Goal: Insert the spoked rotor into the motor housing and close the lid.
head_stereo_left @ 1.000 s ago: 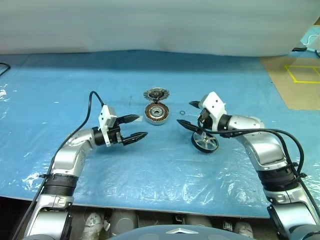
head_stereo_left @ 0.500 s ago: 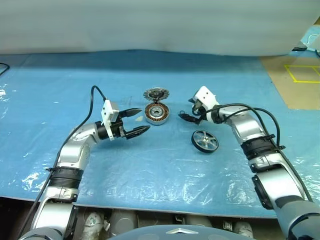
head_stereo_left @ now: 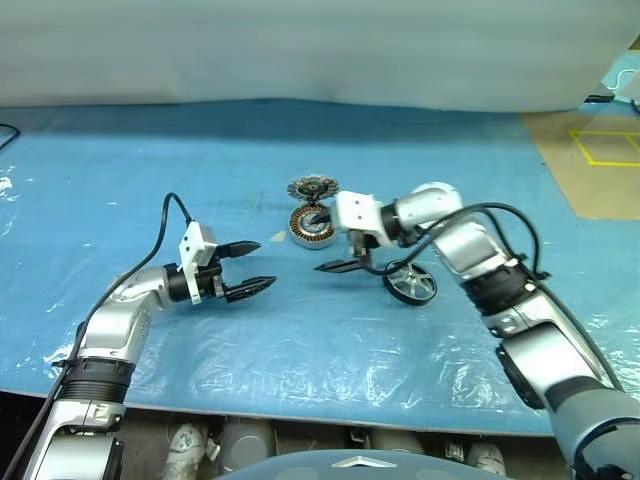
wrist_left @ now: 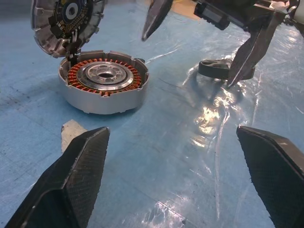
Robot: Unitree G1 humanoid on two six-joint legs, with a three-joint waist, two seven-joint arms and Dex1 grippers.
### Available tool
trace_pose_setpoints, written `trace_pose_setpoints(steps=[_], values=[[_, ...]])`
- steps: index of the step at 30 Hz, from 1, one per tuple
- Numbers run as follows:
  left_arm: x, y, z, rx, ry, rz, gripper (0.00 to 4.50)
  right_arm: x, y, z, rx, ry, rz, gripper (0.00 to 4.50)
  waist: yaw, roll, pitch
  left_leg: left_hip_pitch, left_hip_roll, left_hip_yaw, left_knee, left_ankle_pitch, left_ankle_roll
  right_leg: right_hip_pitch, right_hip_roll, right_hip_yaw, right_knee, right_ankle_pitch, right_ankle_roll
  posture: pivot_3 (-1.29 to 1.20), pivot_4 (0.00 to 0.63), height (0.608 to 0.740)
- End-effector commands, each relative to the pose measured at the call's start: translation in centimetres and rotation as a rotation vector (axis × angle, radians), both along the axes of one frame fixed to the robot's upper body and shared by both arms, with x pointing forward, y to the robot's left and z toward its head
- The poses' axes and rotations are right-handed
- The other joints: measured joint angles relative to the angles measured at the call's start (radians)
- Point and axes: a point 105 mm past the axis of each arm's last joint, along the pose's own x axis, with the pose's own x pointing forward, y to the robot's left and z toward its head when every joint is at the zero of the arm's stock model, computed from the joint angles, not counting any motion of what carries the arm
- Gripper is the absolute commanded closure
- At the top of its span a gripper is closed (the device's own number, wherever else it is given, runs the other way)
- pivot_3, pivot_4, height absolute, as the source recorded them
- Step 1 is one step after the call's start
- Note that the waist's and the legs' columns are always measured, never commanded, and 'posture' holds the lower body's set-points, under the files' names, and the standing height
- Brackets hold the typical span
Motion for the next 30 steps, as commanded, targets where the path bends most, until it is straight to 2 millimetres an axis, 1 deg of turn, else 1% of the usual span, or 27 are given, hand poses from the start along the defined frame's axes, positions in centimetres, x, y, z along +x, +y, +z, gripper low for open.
trace_pose_setpoints(steps=[1, 4, 7, 11, 12, 14, 15, 19, 25, 30], values=[[-0.3, -0.1, 0.8, 0.003, -0.059, 0.002, 0.0, 1.8, 0.1, -0.8, -0.068, -0.052, -0.012, 0.03, 0.003, 0.0, 0.0, 0.0, 0.0, 0.0, 0.0, 0.0, 0.0, 0.0, 0.0, 0.0, 0.0, 0.0, 0.0, 0.0, 0.15, 0.74], [-0.4, -0.2, 0.8, -0.004, -0.067, 0.011, 0.0, 2.6, 0.0, -1.1, -0.098, -0.067, -0.007, 0.03, 0.005, 0.0, 0.0, -0.001, -0.001, 0.0, 0.0, 0.0, 0.0, 0.0, -0.001, 0.0, 0.0, 0.0, 0.0, 0.0, 0.15, 0.74], [-0.7, -0.3, 0.6, -0.003, -0.069, 0.019, 0.0, 3.5, -1.2, -1.8, -0.163, -0.074, -0.021, 0.03, 0.002, 0.0, 0.0, -0.004, -0.001, 0.0, 0.001, 0.0, 0.0, -0.002, -0.001, -0.001, -0.001, 0.0, 0.0, 0.0, 0.15, 0.74], [-1.2, -0.7, 0.3, -0.006, -0.056, 0.017, 0.0, 3.7, -1.1, -0.2, -0.101, -0.041, -0.007, 0.03, 0.0, -0.001, 0.0, -0.005, 0.0, 0.0, 0.0, 0.002, 0.003, -0.005, 0.0, -0.001, 0.003, 0.0, 0.0, 0.0, 0.15, 0.74], [-1.2, -0.8, 0.3, -0.007, -0.055, 0.017, 0.0, 3.9, -1.2, -0.1, -0.106, -0.046, -0.015, 0.03, 0.0, -0.001, 0.0, -0.005, 0.0, 0.0, 0.001, 0.002, 0.003, -0.006, 0.0, -0.001, 0.005, 0.0, -0.001, 0.0, 0.15, 0.74], [-1.1, -0.9, 0.3, -0.008, -0.055, 0.017, 0.0, 4.2, -1.6, -0.4, -0.129, -0.068, -0.027, 0.03, 0.0, -0.001, 0.0, -0.005, 0.001, 0.0, 0.002, 0.002, 0.003, -0.008, 0.0, -0.001, 0.011, -0.001, -0.003, 0.0, 0.15, 0.74], [-1.1, -1.0, 0.4, -0.01, -0.056, 0.014, 0.0, 4.4, -1.8, -0.8, -0.142, -0.066, -0.041, 0.03, 0.0, -0.001, 0.0, -0.004, 0.001, 0.0, 0.003, 0.002, 0.003, -0.008, 0.0, -0.001, 0.012, -0.002, -0.004, 0.0, 0.15, 0.74], [-0.8, -1.4, 0.6, -0.015, -0.063, 0.007, 0.0, 4.8, -2.1, -2.0, -0.173, -0.063, -0.069, 0.03, 0.001, 0.0, 0.0, -0.004, 0.002, 0.0, 0.006, 0.0, 0.001, -0.008, 0.0, 0.0, 0.013, -0.002, -0.004, 0.0, 0.15, 0.74], [-0.7, -1.5, 0.4, -0.012, -0.06, 0.0, 0.0, 5.3, -1.5, -2.3, -0.179, -0.113, -0.082, 0.03, 0.0, 0.0, 0.0, -0.004, 0.002, 0.001, 0.007, 0.0, 0.001, -0.008, 0.0, 0.001, 0.013, -0.002, -0.004, 0.0, 0.15, 0.74], [-0.8, -1.6, 0.1, -0.015, -0.056, -0.006, 0.0, 5.5, -1.6, -2.6, -0.24, -0.166, -0.055, 0.03, 0.0, 0.0, 0.0, -0.004, 0.001, 0.001, 0.007, 0.0, 0.001, -0.008, 0.0, 0.001, 0.013, -0.002, -0.004, 0.0, 0.15, 0.74]])
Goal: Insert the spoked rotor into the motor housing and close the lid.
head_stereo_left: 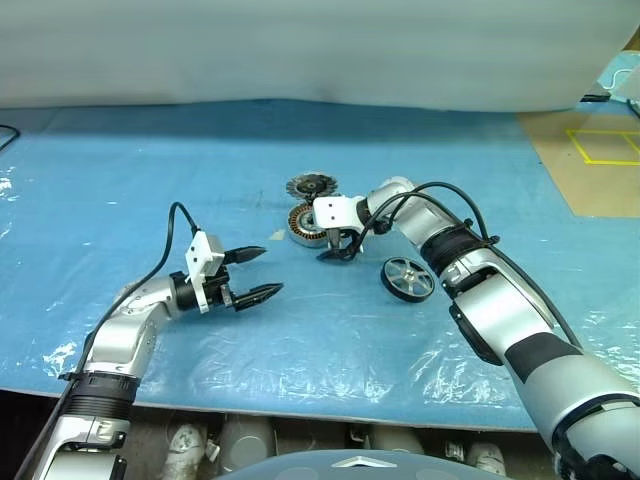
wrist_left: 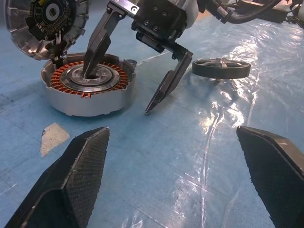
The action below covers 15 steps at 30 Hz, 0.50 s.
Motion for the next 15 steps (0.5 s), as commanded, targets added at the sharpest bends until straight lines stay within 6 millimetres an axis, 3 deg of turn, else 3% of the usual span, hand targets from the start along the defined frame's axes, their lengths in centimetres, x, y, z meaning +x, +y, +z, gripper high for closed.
trace_pose_setpoints(steps=[1, 4, 9, 15], values=[[0.0, -0.3, 0.5, -0.006, -0.037, -0.015, 0.0, 0.4, -0.2, 0.4, -0.078, -0.068, 0.03, 0.03, 0.0, 0.0, 0.0, 0.0, 0.0, 0.0, 0.0, 0.0, 0.0, 0.0, 0.0, 0.0, 0.0, 0.0, 0.0, 0.0, 0.15, 0.74], [0.0, -0.4, 0.4, -0.008, -0.038, -0.016, 0.0, -0.1, -0.5, -0.5, -0.147, -0.067, 0.083, 0.61, 0.0, 0.0, 0.0, 0.0, 0.0, 0.0, 0.0, 0.0, 0.0, 0.0, 0.0, 0.0, 0.0, 0.0, 0.0, 0.0, 0.15, 0.74], [0.1, -0.8, 0.2, -0.013, -0.041, -0.017, 0.0, -0.2, -0.5, -0.5, -0.196, -0.088, 0.117, 2.25, 0.0, -0.001, -0.001, 0.0, 0.0, 0.0, 0.0, 0.0, 0.0, 0.0, 0.0, 0.0, 0.0, 0.0, 0.0, 0.0, 0.15, 0.74], [0.0, -1.0, 0.0, -0.02, -0.04, -0.017, 0.0, -0.7, -0.1, 0.2, -0.186, -0.049, 0.111, 2.36, 0.0, -0.001, -0.001, 0.001, 0.0, 0.0, 0.0, -0.001, 0.001, 0.0, 0.0, 0.0, 0.001, 0.0, 0.0, 0.0, 0.15, 0.74]])
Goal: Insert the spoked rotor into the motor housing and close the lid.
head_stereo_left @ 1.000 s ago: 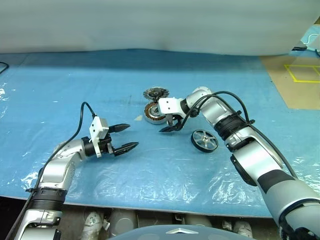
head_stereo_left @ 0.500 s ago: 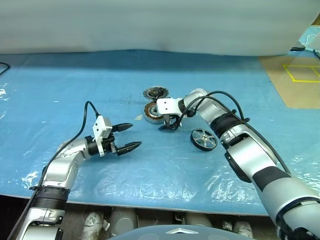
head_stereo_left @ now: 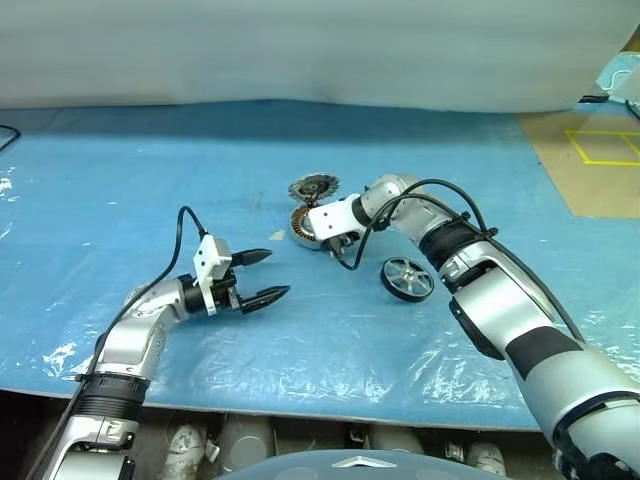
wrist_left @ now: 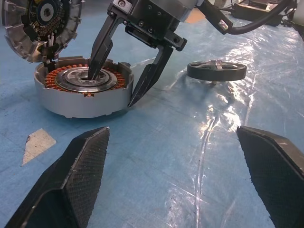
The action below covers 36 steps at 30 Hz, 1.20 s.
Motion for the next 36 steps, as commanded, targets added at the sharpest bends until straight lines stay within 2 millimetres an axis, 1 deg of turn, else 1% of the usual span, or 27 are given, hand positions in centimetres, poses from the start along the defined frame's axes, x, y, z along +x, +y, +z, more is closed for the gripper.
trace_pose_setpoints(steps=[1, 3, 5, 8, 10, 13, 16, 18, 20, 23, 25, 26, 29, 32, 36], values=[[0.0, -0.1, 0.5, -0.003, -0.032, -0.009, 0.0, -1.1, -0.1, -0.2, -0.027, 0.055, 0.021, 2.36, 0.001, 0.0, 0.0, 0.0, 0.0, 0.0, 0.0, 0.0, 0.001, 0.0, 0.0, 0.0, 0.0, 0.0, 0.0, 0.0, 0.15, 0.74], [0.0, -0.1, 0.3, -0.002, -0.029, -0.009, 0.0, -2.2, -0.1, -0.6, -0.039, 0.079, 0.029, 2.36, 0.004, -0.001, 0.0, -0.001, 0.0, 0.0, 0.0, 0.0, 0.001, 0.0, 0.0, 0.0, 0.0, 0.0, 0.0, 0.0, 0.15, 0.74], [-0.1, -0.2, 0.2, -0.004, -0.024, -0.013, 0.0, -4.1, -0.2, -1.3, -0.052, 0.106, 0.064, 2.36, 0.004, -0.002, -0.001, -0.001, 0.0, 0.0, 0.0, 0.0, 0.0, 0.0, 0.0, 0.0, -0.001, 0.0, 0.0, 0.0, 0.15, 0.74], [-0.4, -0.3, 0.0, -0.003, -0.013, -0.022, 0.0, -6.7, -0.4, -2.7, -0.06, 0.175, 0.029, 2.36, 0.004, -0.003, -0.002, 0.0, 0.0, -0.001, -0.002, 0.001, -0.001, 0.001, 0.0, -0.001, -0.001, 0.0, 0.0, 0.0, 0.15, 0.74], [-0.6, -0.2, -0.2, 0.002, -0.002, -0.029, 0.0, -7.7, -0.5, -3.1, -0.068, 0.194, 0.002, 2.36, 0.001, -0.004, -0.003, 0.002, 0.0, -0.001, -0.003, 0.001, -0.001, 0.002, 0.001, 0.0, -0.001, 0.0, 0.0, 0.0, 0.15, 0.74], [-0.8, -0.1, -0.4, 0.008, 0.008, -0.038, 0.0, -8.8, -0.4, -3.3, -0.064, 0.215, -0.029, 2.36, 0.0, -0.004, -0.002, 0.008, 0.0, 0.0, -0.005, 0.0, -0.001, 0.006, 0.001, 0.001, -0.001, 0.0, 0.0, 0.0, 0.15, 0.74], [-0.8, -0.2, -0.4, 0.011, 0.011, -0.045, 0.0, -10.8, -0.3, -3.6, -0.072, 0.266, -0.024, 2.36, 0.003, -0.003, -0.002, 0.017, -0.001, 0.0, -0.008, -0.002, 0.002, 0.014, 0.0, 0.003, -0.004, -0.001, 0.002, 0.0, 0.15, 0.74], [-0.7, -0.3, -0.4, 0.011, 0.011, -0.048, 0.0, -11.0, -0.3, -3.8, -0.081, 0.259, -0.042, 2.36, 0.003, -0.003, -0.002, 0.019, -0.001, 0.0, -0.008, -0.002, 0.002, 0.016, -0.001, 0.005, -0.004, -0.002, 0.002, 0.0, 0.15, 0.74], [-0.5, -0.5, -0.3, 0.01, 0.009, -0.053, 0.0, -10.8, -0.4, -3.9, -0.083, 0.262, -0.062, 2.36, 0.002, -0.004, -0.003, 0.02, -0.001, 0.0, -0.008, -0.002, 0.002, 0.016, -0.001, 0.006, -0.004, -0.002, 0.002, 0.0, 0.15, 0.74], [-0.2, -0.6, -0.2, 0.01, 0.006, -0.057, 0.0, -10.7, -0.2, -3.9, -0.055, 0.268, -0.044, 2.36, 0.002, -0.004, -0.003, 0.02, -0.001, 0.001, -0.008, -0.002, 0.002, 0.015, -0.001, 0.006, -0.004, -0.002, 0.002, 0.0, 0.15, 0.74], [0.0, -0.7, 0.1, 0.008, 0.001, -0.058, 0.0, -10.4, 0.0, -3.6, -0.042, 0.259, -0.042, 1.64, 0.001, -0.004, -0.003, 0.02, -0.002, 0.001, -0.008, -0.001, 0.001, 0.015, -0.001, 0.006, -0.004, -0.002, 0.002, 0.0, 0.15, 0.74], [0.1, -0.7, 0.1, 0.008, -0.001, -0.058, 0.0, -10.2, 0.1, -3.5, -0.04, 0.256, -0.047, 1.37, 0.0, -0.004, -0.003, 0.02, -0.002, 0.001, -0.009, -0.001, 0.0, 0.015, -0.001, 0.006, -0.004, -0.002, 0.002, 0.0, 0.15, 0.74], [0.4, -0.7, 0.3, 0.006, -0.008, -0.055, 0.0, -10.1, 0.0, -2.2, -0.033, 0.274, -0.047, 0.37, -0.002, -0.004, -0.003, 0.019, -0.003, 0.001, -0.009, 0.0, -0.001, 0.014, 0.0, 0.007, -0.004, -0.002, 0.002, 0.0, 0.15, 0.74], [0.5, -0.6, 0.4, 0.005, -0.011, -0.05, 0.0, -10.1, 0.0, -0.8, 0.004, 0.288, -0.057, 0.37, -0.001, -0.003, -0.002, 0.019, -0.002, 0.001, -0.009, 0.0, -0.001, 0.014, 0.0, 0.007, -0.004, -0.002, 0.002, 0.0, 0.15, 0.74], [0.6, -0.6, 0.4, 0.006, -0.016, -0.052, 0.0, -10.4, -0.9, 1.5, 0.055, 0.329, -0.08, 0.37, 0.005, -0.003, -0.002, 0.015, -0.002, 0.001, -0.009, 0.0, -0.002, 0.012, -0.001, 0.006, -0.006, -0.002, 0.002, 0.0, 0.15, 0.74]])
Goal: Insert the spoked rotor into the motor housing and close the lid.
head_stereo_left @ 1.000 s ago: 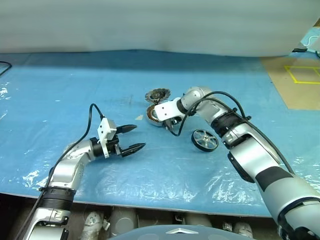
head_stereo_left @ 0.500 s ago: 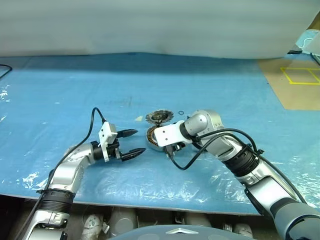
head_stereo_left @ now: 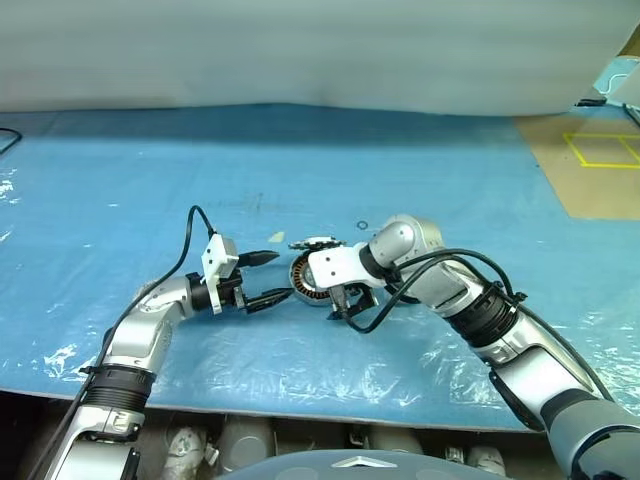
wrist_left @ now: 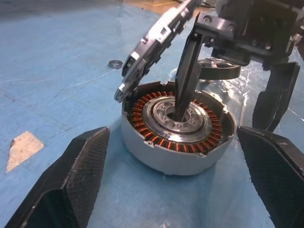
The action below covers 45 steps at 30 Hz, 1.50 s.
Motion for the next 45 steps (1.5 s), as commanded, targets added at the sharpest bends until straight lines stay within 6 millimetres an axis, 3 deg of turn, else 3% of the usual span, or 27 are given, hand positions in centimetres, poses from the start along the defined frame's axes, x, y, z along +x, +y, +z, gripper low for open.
trace_pose_setpoints(steps=[1, 7, 10, 15, 18, 22, 28, 31, 45], values=[[0.3, -0.1, 1.0, -0.004, -0.047, -0.014, 0.0, -0.5, -0.4, 3.2, 0.083, 0.033, -0.024, 0.37, 0.001, 0.0, 0.0, 0.0, 0.0, 0.0, 0.0, 0.0, 0.0, 0.0, 0.0, 0.0, -0.001, 0.0, 0.0, 0.0, 0.15, 0.74], [0.3, 0.2, 1.4, -0.003, -0.055, -0.022, 0.0, -3.5, -3.0, 6.8, 0.238, 0.176, -0.086, 0.37, 0.003, 0.0, 0.0, -0.001, 0.0, 0.0, -0.004, 0.0, 0.0, 0.0, 0.001, -0.001, -0.005, 0.0, 0.0, 0.0, 0.15, 0.74], [0.2, 0.4, 1.9, -0.009, -0.069, -0.027, 0.0, -3.1, -4.8, 7.8, 0.325, 0.159, -0.183, 0.37, 0.003, 0.0, 0.0, 0.0, 0.0, 0.0, -0.007, 0.0, -0.001, 0.001, 0.001, -0.002, -0.009, 0.0, 0.0, 0.0, 0.15, 0.74], [0.2, 0.8, 2.5, -0.01, -0.078, -0.032, 0.0, 3.7, -11.0, 8.6, 0.473, -0.093, -0.547, 0.37, 0.002, 0.0, 0.0, 0.0, -0.001, 0.0, -0.007, 0.001, -0.001, 0.002, 0.001, -0.001, -0.01, 0.0, 0.0, 0.0, 0.15, 0.74], [0.1, 0.6, 2.7, -0.007, -0.083, -0.04, 0.0, 7.7, -12.7, 7.9, 0.54, -0.22, -0.72, 0.37, -0.002, 0.001, 0.0, 0.001, -0.001, 0.001, -0.006, 0.001, -0.001, 0.002, 0.001, -0.001, -0.01, 0.001, 0.0, 0.0, 0.15, 0.74], [0.2, 0.4, 3.4, -0.014, -0.091, -0.06, 0.0, 10.1, -12.1, 4.8, 0.507, -0.213, -0.777, 0.37, -0.005, 0.001, 0.0, -0.001, -0.001, 0.002, -0.007, 0.001, -0.001, 0.001, 0.002, -0.001, -0.01, 0.0, 0.0, 0.0, 0.15, 0.74], [0.3, 0.7, 4.5, -0.003, -0.1, -0.074, 0.0, 11.4, -9.1, 3.0, 0.546, -0.113, -0.738, 0.37, -0.002, 0.002, 0.0, -0.006, -0.001, 0.002, -0.007, 0.001, -0.001, -0.003, 0.002, -0.004, -0.01, 0.001, 0.0, 0.0, 0.15, 0.74], [0.1, 0.9, 4.7, 0.006, -0.1, -0.073, 0.0, 12.4, -8.5, 2.1, 0.519, -0.133, -0.741, 0.37, -0.002, 0.002, 0.0, -0.008, 0.0, 0.001, -0.006, 0.001, -0.001, -0.004, 0.001, -0.005, -0.01, 0.001, 0.0, 0.0, 0.15, 0.74], [-0.5, 0.8, 4.6, 0.02, -0.079, -0.077, 0.0, 12.9, -9.6, -1.3, 0.454, -0.116, -0.79, 0.37, -0.001, 0.002, 0.0, -0.009, 0.0, 0.0, -0.003, 0.001, -0.001, -0.004, 0.001, -0.007, -0.008, 0.001, 0.0, 0.0, 0.15, 0.74]])
